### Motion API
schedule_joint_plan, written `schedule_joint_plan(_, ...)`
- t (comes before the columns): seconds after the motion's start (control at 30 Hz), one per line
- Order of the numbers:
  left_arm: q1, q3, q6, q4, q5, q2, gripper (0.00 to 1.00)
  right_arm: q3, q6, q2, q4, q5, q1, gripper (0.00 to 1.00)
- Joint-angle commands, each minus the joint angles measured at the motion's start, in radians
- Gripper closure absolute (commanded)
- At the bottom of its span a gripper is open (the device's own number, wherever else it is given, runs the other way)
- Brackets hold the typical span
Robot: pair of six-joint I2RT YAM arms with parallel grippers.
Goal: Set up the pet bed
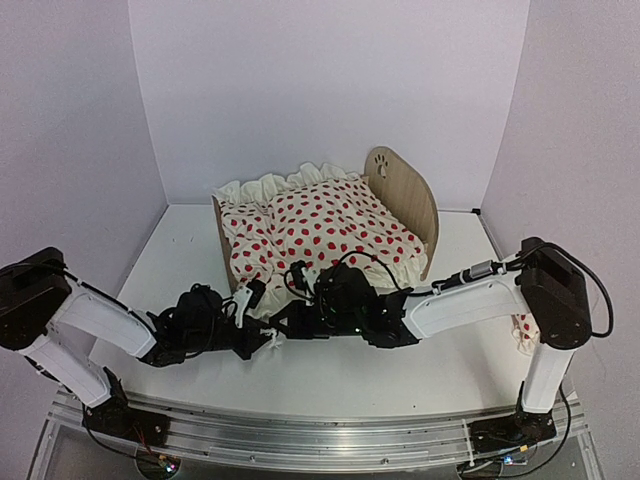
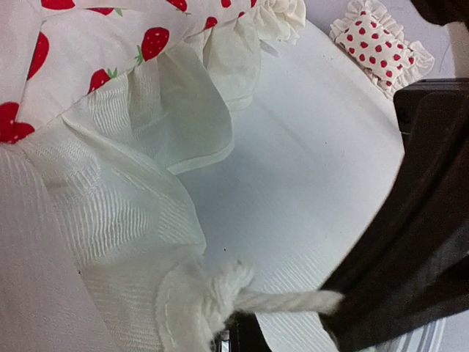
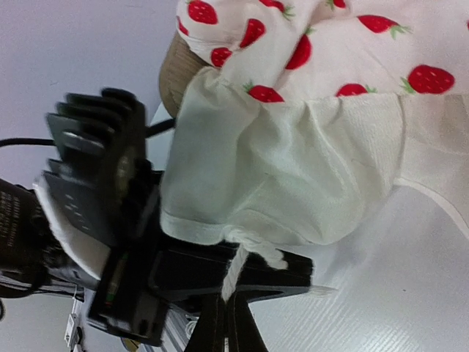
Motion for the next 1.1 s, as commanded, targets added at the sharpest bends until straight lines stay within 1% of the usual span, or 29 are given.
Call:
schedule_joint_plan(0.0, 0.003, 0.103, -0.024, -0.425, 0.053, -0.153, 1.0, -0.024, 0.0, -0.055, -0.098, 0.016, -0.015, 1.0)
schedule_joint_plan(0.07, 0.019, 0.125, 0.004, -0.538, 0.043, -0.226, 1.0, -0.007, -0.011, -0.028, -0.14, -0.019, -0.016, 1.0)
schedule_joint_plan(0.2, 0.032, 0.167, 0.024, -0.733, 0.055, -0.324, 1.0, 0.055, -0.045, 0.061, -0.149, -0.137, -0.016, 1.0)
schedule_joint_plan(0.33, 0.032, 0.19, 0.025, -0.85, 0.019, -0.381, 1.0, 0.091, -0.058, 0.12, -0.148, -0.225, -0.015, 1.0)
schedule_joint_plan(0.43, 0.032, 0.201, -0.015, -0.929, 0.0, -0.388, 1.0, 0.082, -0.061, 0.13, -0.15, -0.261, -0.015, 1.0)
schedule_joint_plan(0.57, 0.034, 0.2, -0.058, -0.962, -0.015, -0.361, 1.0, 0.107, -0.074, 0.176, -0.164, -0.315, -0.016, 1.0)
schedule_joint_plan(0.7, 0.063, 0.197, -0.051, -0.938, -0.01, -0.325, 1.0, 0.152, -0.072, 0.223, -0.166, -0.329, -0.017, 0.99)
schedule_joint_plan(0.73, 0.077, 0.186, -0.038, -0.924, 0.005, -0.338, 1.0, 0.157, -0.07, 0.225, -0.166, -0.324, -0.02, 0.95)
schedule_joint_plan(0.8, 0.093, 0.164, -0.019, -0.895, 0.044, -0.367, 1.0, 0.157, -0.067, 0.218, -0.166, -0.294, -0.025, 0.83)
schedule_joint_plan(0.9, 0.109, 0.152, -0.001, -0.872, 0.074, -0.385, 1.0, 0.17, -0.078, 0.21, -0.163, -0.227, -0.029, 0.74)
schedule_joint_plan(1.0, 0.133, 0.148, 0.0, -0.86, 0.098, -0.387, 1.0, 0.223, -0.08, 0.228, -0.148, -0.183, -0.029, 0.71)
schedule_joint_plan(1.07, 0.155, 0.144, 0.0, -0.856, 0.113, -0.388, 1.0, 0.232, -0.065, 0.242, -0.081, -0.176, -0.027, 0.73)
